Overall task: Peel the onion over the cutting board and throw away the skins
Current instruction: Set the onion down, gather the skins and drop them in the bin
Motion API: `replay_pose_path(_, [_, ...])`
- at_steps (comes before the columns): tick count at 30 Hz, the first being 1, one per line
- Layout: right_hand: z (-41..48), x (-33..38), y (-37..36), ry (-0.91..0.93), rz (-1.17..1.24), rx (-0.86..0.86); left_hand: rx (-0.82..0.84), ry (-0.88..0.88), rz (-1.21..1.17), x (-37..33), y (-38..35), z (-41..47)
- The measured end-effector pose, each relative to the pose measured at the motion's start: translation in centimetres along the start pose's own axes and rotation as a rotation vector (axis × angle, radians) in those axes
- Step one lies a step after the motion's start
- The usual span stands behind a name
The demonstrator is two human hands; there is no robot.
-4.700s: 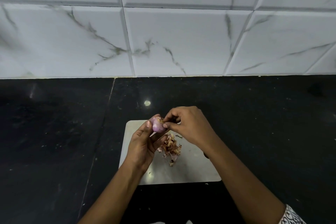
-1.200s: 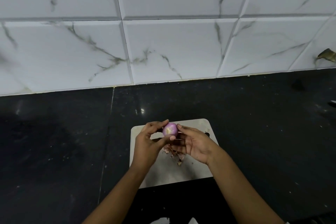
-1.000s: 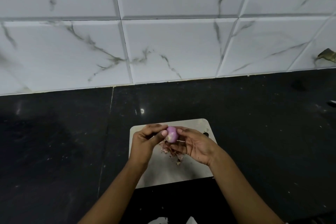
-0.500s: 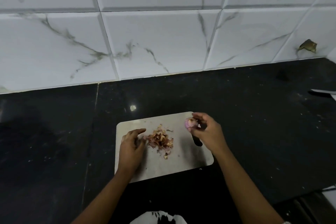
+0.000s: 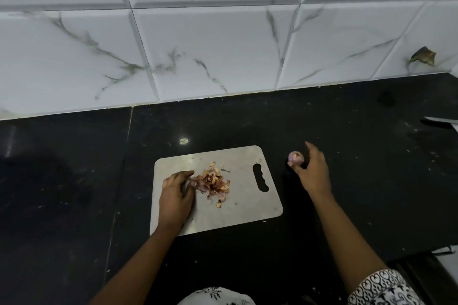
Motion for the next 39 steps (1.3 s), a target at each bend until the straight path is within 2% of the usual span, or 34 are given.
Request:
replay_pose_path(2, [-1.2, 2.4, 0.6, 0.117, -0.005, -0.039, -0.008, 0.005, -0.006, 0.0, 0.1, -0.1])
replay_pose_path(4, [-2.6, 5.2, -0.6, 0.233, 0.004, 0.042, -0.019, 0.007, -0.012, -0.1, 0.1, -0.2])
replay_pose_path(9, [-7.8, 9.2, -9.5, 0.313, -0.129, 0.701, -0.019, 0.009, -0.013, 0.1, 0.3, -0.3])
replay_pose_path(11, [-9.5, 10.5, -11.8, 0.35, -0.181, 0.822, -0.019, 0.012, -0.027, -0.1, 0.4, -0.2])
replay_pose_path(13, [-11.1, 11.6, -13.9, 0.447, -0.287, 0.86, -0.03, 0.017, -0.049, -0.2, 0.6, -0.3])
replay_pose_path(15, [-12.2, 12.7, -15.7, 0.583, -0.439, 0.844, -0.052, 0.036, -0.08, -0.2, 1.0, -0.3])
replay_pose_path(17, [-12.8, 13.6, -17.0, 0.655, -0.486, 0.84, -0.073, 0.059, -0.117, 0.1, 1.2, -0.3])
replay_pose_path(23, [-13.7, 16.2, -16.9, 0.8, -0.337, 0.703, -0.083, 0.065, -0.183, 0.4, 1.3, -0.2])
replay_pose_path(26, [-13.1, 16.1, -16.7, 0.81, -0.355, 0.617, -0.103, 0.188, -0.313, 1.1, 1.6, -0.1])
replay_pose_path(28, [-11.8, 15.8, -16.1, 0.708, -0.312, 0.567, -0.147, 0.305, -0.463, 1.2, 1.8, -0.2])
replay_pose_path(30, [-10.1, 15.1, -14.9, 0.416, -0.037, 0.563, -0.158, 0.471, -0.709, 1.2, 0.8, -0.4])
replay_pose_path(32, [-10.1, 15.0, -14.4, 0.128, 0.342, 0.621, -0.097, 0.724, -1.097, 0.7, -1.7, -0.8])
replay_pose_path(34, [-10.7, 16.1, -14.3, 0.057, 0.524, 0.579, -0.034, 0.929, -1.449, -0.8, -4.0, -1.0])
replay_pose_path(36, [-12.0, 17.3, -14.1, 0.189, 0.417, 0.467, -0.006, 0.99, -1.61, -1.9, -5.3, -0.9])
replay_pose_path(39, [-15.0, 19.6, -14.2, 0.607, 0.031, 0.293, 0.039, 1.042, -1.723, -2.4, -6.0, -1.0])
Point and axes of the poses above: each hand's wrist, its own z-axis towards the middle knuckle, its own y-axis out of the back of the hand, x = y × z, the point moved 10 cm from there along z, towards the middle knuckle, and after that the axes turned 6 degrees about -x, right-handed, at the moved point
